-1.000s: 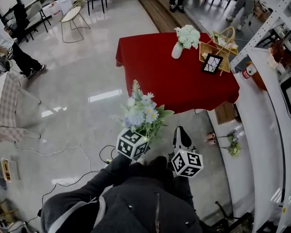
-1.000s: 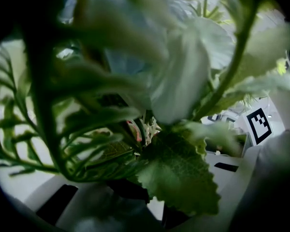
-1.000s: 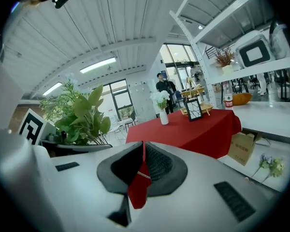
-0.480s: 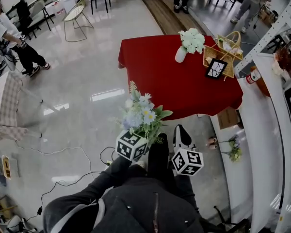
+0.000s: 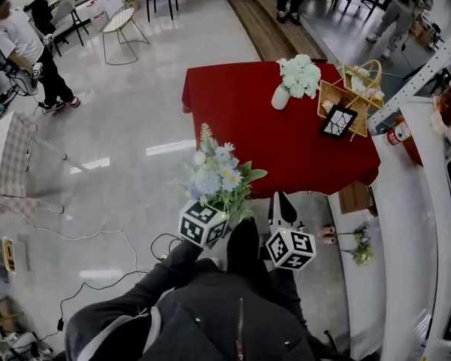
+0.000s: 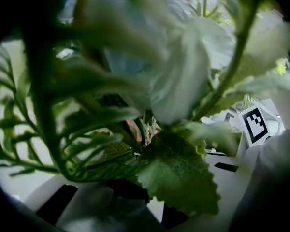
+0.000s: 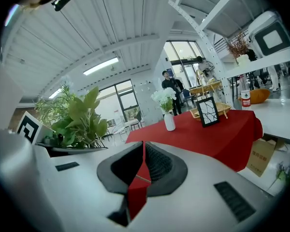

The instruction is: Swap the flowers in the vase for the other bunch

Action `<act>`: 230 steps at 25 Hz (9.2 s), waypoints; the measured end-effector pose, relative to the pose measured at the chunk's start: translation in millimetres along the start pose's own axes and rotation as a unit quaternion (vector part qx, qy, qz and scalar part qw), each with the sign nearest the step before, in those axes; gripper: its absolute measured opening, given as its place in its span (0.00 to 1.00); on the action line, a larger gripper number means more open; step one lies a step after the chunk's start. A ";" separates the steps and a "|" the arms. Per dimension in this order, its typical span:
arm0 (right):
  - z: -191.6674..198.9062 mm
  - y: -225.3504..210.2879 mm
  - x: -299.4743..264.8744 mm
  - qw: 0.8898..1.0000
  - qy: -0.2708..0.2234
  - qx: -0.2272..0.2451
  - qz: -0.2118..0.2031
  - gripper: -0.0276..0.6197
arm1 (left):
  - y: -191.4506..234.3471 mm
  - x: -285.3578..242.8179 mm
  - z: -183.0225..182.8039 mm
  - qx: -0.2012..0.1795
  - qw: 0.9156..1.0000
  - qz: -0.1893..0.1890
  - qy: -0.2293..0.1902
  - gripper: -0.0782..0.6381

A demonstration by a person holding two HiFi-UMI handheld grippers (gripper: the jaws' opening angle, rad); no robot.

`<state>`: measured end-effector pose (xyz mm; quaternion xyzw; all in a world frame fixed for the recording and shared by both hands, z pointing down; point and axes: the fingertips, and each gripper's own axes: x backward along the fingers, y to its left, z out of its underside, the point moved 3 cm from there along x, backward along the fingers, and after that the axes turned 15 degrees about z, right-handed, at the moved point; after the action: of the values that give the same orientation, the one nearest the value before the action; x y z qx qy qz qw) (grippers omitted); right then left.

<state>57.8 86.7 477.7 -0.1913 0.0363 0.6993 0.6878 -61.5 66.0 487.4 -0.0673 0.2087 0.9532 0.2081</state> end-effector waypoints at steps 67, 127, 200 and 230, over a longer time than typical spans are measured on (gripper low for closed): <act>-104.2 -42.8 -309.1 0.991 -0.071 0.109 -0.037 0.40 | 197.8 -135.7 -135.9 0.006 0.994 -0.102 -0.030 0.15; -140.9 -30.5 -350.8 0.976 -0.151 0.137 -0.084 0.14 | 214.2 -136.0 -135.4 0.016 0.992 -0.122 -0.024 0.15; -176.9 -75.7 -248.9 0.981 -0.158 0.115 0.013 0.12 | 197.5 -140.2 -133.6 0.006 0.998 -0.057 -0.025 0.15; -131.2 -73.6 -234.8 0.990 -0.105 0.096 0.008 0.12 | 197.8 -137.6 -137.9 0.001 0.998 -0.061 -0.025 0.16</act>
<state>153.6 -173.3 446.6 -0.0498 0.0325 0.7139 0.6977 -15.4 -206.8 465.6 -0.0554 0.2002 0.9398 0.2713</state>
